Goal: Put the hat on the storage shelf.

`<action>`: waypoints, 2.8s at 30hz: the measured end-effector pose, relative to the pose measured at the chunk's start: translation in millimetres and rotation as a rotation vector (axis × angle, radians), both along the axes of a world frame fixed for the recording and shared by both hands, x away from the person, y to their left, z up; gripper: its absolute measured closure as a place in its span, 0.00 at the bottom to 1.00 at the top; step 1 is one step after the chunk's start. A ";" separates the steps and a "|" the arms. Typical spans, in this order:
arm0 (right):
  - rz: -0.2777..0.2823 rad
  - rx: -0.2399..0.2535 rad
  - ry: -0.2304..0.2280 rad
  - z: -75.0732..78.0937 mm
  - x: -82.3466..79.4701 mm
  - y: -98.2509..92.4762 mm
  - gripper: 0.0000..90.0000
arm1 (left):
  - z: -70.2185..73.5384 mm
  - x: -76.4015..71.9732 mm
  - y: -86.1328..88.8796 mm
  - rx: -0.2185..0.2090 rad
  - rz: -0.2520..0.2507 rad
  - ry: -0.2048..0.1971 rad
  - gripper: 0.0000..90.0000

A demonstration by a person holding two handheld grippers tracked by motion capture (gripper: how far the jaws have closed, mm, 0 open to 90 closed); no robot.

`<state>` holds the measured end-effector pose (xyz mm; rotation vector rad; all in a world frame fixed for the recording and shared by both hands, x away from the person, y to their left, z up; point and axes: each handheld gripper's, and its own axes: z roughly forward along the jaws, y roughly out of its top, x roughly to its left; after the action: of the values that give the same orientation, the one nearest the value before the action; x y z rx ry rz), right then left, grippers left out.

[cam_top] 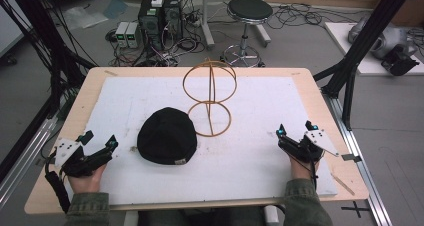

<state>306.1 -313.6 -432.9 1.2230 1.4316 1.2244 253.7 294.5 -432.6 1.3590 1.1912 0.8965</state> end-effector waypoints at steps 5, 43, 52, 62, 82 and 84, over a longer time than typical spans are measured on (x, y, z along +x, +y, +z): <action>-0.005 0.011 0.003 0.2 -0.7 0.3 0.08 | 0.0 -0.3 0.4 0.001 0.001 0.001 0.20; 0.012 -0.001 0.017 -1.1 1.7 0.1 0.08 | 22.1 11.4 -17.1 0.041 -0.129 0.014 0.21; 0.019 -0.009 0.020 -1.5 2.2 0.3 0.08 | 30.4 18.1 -30.5 0.080 -0.198 0.027 0.23; 0.021 -0.012 0.022 -1.7 1.8 -0.4 0.08 | 29.2 28.0 -45.0 0.108 -0.276 0.083 0.23; 0.023 -0.023 0.030 -2.2 1.8 -0.5 0.08 | 29.7 39.0 -73.1 0.167 -0.401 0.129 0.23; 0.023 -0.023 0.031 -2.3 1.7 -0.2 0.08 | 29.5 40.2 -75.4 0.172 -0.405 0.132 0.23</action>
<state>307.8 -313.8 -435.2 1.2174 1.4825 1.2058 294.0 219.1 -403.1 1.7439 0.9009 0.6357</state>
